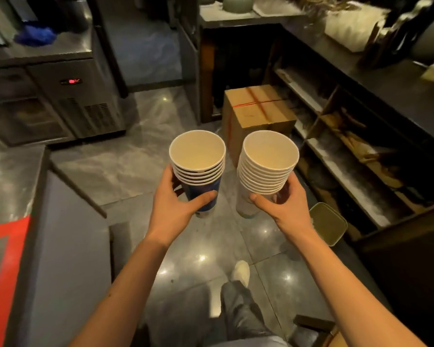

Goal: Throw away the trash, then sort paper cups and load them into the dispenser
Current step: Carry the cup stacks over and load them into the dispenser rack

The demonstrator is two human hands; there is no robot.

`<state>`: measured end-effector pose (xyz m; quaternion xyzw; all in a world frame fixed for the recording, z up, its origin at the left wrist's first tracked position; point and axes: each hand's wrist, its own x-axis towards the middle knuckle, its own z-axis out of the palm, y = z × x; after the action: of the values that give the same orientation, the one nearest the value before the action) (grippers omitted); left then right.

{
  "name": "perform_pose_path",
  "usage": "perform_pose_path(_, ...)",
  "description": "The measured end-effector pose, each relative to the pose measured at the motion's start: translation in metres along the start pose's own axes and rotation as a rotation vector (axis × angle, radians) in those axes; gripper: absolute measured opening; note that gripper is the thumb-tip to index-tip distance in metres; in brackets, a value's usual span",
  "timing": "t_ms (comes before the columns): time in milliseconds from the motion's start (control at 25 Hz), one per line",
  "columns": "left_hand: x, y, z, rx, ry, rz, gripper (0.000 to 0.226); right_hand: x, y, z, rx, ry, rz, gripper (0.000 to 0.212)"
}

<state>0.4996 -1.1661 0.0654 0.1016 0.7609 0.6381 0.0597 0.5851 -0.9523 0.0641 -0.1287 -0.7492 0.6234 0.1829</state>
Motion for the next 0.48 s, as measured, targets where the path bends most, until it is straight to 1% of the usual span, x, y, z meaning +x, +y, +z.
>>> perform_pose_path(120,0.078,0.011,0.072,0.011,-0.073,0.059,0.090,0.070,0.021,-0.049,0.018,0.066,-0.003,0.077)
perform_pose_path(240,0.151,0.034,0.146,-0.002,-0.156,0.086,0.088,0.134,0.029,-0.103,0.053,0.177,0.023,0.077)
perform_pose_path(480,0.270,0.056,0.261,-0.031,-0.300,0.150,0.098,0.232,0.042,-0.187,0.031,0.361,0.083,0.081)
